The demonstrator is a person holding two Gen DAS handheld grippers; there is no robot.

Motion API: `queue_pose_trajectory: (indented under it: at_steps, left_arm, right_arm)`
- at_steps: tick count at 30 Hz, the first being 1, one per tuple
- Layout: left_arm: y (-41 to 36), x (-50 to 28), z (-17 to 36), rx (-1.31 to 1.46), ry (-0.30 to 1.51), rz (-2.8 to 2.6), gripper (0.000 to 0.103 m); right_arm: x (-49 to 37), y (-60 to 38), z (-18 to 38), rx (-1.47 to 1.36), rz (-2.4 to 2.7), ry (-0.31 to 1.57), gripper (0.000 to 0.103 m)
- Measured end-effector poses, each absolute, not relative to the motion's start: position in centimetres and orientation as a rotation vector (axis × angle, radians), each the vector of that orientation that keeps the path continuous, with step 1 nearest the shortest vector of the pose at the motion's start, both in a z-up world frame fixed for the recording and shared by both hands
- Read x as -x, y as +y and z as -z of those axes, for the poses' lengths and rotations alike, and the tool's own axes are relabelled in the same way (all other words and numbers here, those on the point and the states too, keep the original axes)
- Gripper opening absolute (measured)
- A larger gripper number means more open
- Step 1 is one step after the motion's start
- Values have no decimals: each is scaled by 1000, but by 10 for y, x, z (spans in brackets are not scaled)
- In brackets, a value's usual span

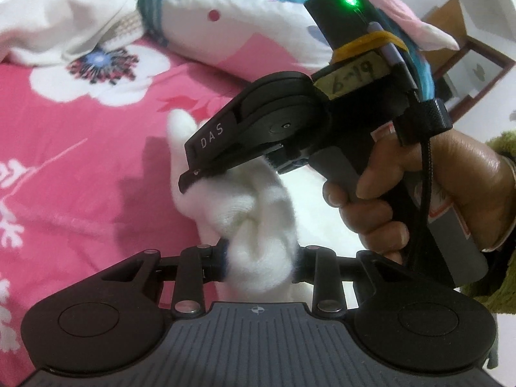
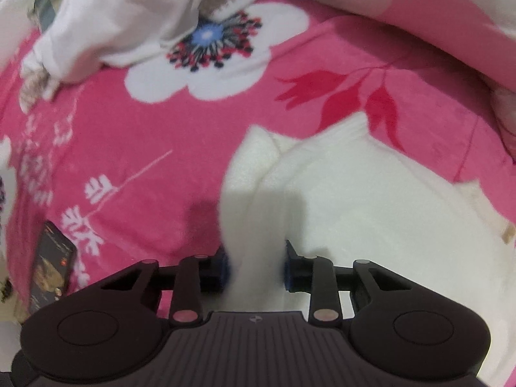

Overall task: Fold clothes
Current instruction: 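Pinch the sweater edge with the left gripper while the right gripper pinches beside it, then lift the sweater edge with both grippers and fold it over the sweater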

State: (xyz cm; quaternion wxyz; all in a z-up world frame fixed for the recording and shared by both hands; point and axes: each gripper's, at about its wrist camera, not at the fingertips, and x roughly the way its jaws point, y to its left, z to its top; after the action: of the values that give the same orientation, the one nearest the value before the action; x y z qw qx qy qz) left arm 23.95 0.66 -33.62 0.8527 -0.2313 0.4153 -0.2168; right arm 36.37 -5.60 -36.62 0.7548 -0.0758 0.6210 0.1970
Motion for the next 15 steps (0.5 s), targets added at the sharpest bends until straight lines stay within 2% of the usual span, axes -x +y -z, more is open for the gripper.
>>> queue_pose_trajectory:
  at_steps: [8,15]
  left_arm:
    - [-20,-232,308,428,804,499,29]
    - [-70,-226,285,360,758,581,29]
  right_arm:
    - [-371,-83,335,33,-460,1264,28]
    - [-362,-157,303,-155,-490,1178,27]
